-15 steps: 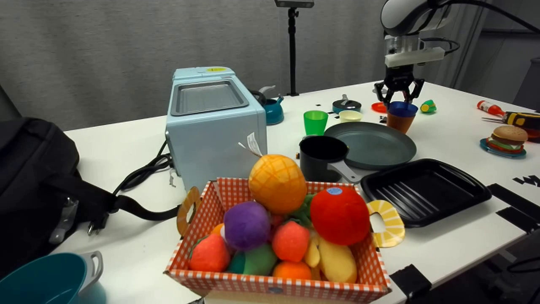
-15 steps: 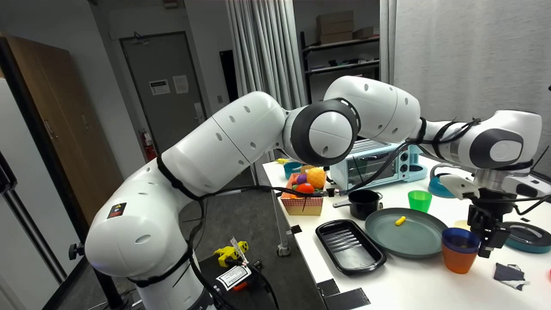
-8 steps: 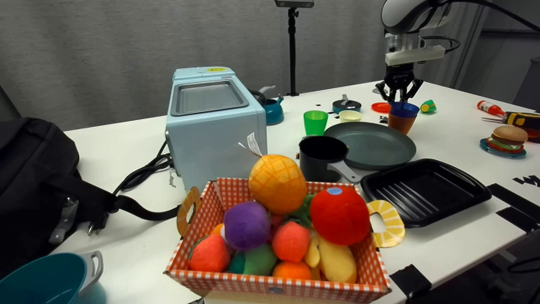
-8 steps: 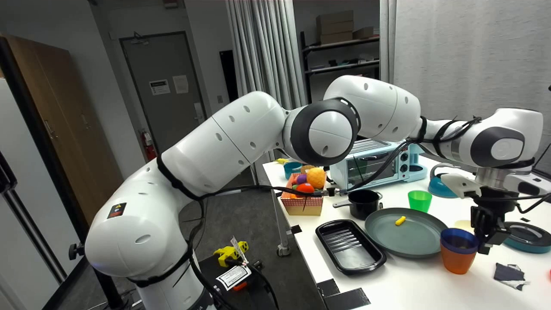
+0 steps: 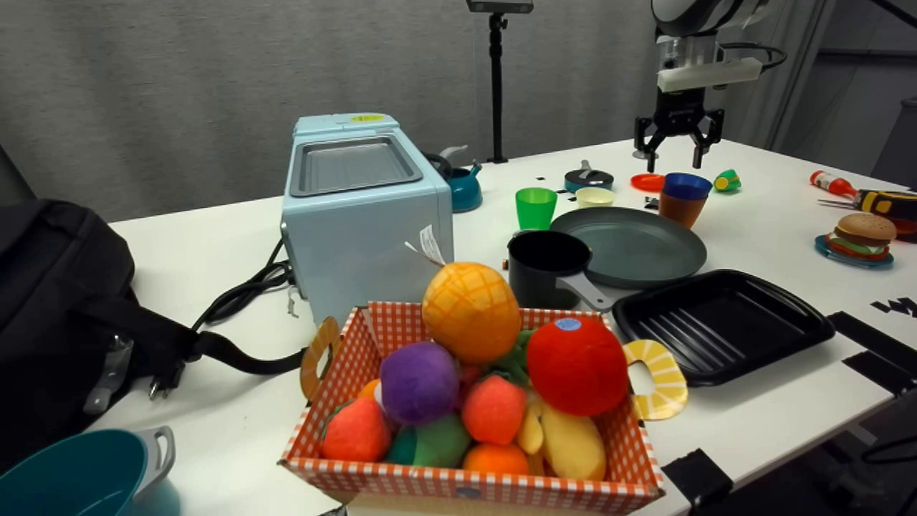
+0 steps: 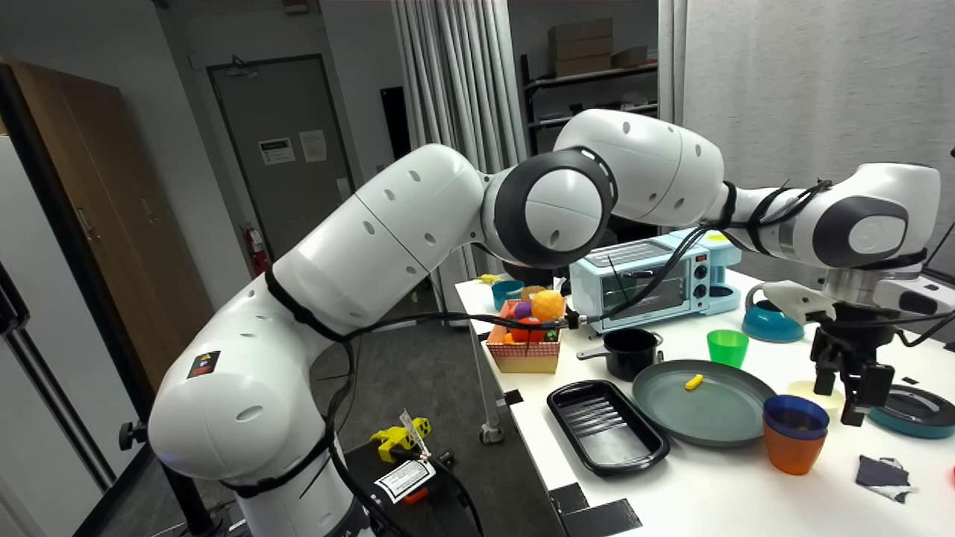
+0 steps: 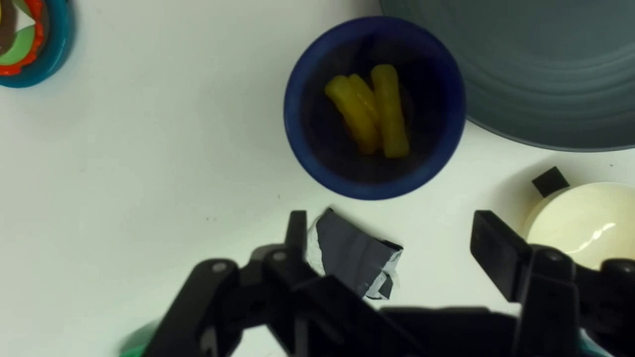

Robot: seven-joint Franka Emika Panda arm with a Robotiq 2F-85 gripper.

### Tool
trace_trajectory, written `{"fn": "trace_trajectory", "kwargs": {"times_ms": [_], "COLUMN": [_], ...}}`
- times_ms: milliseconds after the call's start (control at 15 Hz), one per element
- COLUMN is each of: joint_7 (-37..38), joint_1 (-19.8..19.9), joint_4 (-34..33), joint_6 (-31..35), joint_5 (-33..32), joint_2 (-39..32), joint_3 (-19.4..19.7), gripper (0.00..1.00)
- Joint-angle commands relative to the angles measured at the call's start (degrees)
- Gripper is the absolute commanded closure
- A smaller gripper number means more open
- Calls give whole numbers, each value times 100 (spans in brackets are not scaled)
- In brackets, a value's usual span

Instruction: Pour the things in the cup onto the plate

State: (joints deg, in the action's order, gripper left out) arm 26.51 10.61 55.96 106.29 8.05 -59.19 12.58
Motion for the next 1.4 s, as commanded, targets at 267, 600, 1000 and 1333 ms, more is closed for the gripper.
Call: {"fn": "trace_trajectory", "kwargs": {"times_ms": [267, 600, 1000, 1333], "joint_7": [-431, -360, -308, -308], "joint_1": [-373, -525, -543, -480], "joint_4": [1310, 1491, 1504, 1553], "joint_6": [431, 781, 927, 1030], "joint_5": [-112, -352, -453, -443], "joint_2": [807, 746, 737, 779], "joint_3": [-22, -144, -126, -102], "gripper": [0, 8, 66, 100]}}
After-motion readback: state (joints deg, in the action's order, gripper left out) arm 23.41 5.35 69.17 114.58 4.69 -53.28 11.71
